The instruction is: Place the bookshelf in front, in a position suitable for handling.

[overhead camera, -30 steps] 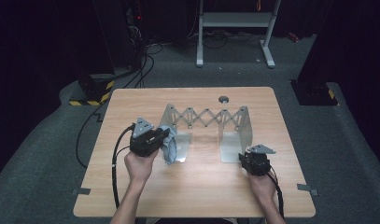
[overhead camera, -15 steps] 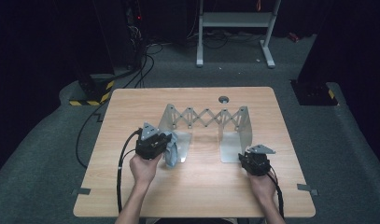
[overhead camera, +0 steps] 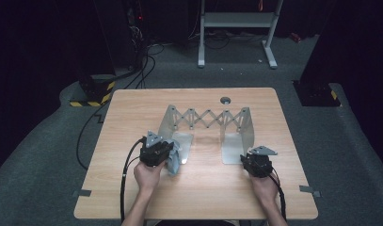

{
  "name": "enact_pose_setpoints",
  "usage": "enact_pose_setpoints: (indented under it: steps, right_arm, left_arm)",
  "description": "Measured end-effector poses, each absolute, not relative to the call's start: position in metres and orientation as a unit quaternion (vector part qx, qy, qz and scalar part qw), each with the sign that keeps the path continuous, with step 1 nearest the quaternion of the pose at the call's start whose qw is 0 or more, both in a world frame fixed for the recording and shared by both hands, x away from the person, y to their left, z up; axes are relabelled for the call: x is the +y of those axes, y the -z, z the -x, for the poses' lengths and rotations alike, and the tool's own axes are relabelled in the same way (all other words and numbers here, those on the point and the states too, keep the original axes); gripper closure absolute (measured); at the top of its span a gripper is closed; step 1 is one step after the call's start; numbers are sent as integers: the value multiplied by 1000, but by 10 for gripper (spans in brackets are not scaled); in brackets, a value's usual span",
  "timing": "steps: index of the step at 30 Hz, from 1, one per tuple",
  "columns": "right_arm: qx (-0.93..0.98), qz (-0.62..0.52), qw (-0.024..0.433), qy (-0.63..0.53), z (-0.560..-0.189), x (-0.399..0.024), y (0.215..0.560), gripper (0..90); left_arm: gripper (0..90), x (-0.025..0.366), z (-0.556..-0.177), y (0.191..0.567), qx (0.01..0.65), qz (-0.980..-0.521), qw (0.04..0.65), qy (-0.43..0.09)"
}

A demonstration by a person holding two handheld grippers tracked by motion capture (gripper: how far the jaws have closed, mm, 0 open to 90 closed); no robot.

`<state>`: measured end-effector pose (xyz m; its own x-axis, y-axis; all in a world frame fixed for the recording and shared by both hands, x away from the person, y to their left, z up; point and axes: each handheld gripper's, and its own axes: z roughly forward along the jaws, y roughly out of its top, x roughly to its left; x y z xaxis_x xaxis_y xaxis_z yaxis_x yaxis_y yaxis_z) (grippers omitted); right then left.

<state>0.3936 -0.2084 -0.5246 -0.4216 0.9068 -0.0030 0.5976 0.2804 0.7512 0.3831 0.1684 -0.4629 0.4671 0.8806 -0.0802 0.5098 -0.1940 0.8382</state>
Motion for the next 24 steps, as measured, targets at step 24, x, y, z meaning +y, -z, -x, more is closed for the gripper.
enact_pose_setpoints:
  steps: [24]
  right_arm:
    - [769,-488,225,-345,-393,-208,525,726]
  left_arm:
    - [790,166,-386,491,485,-755,397,-194]
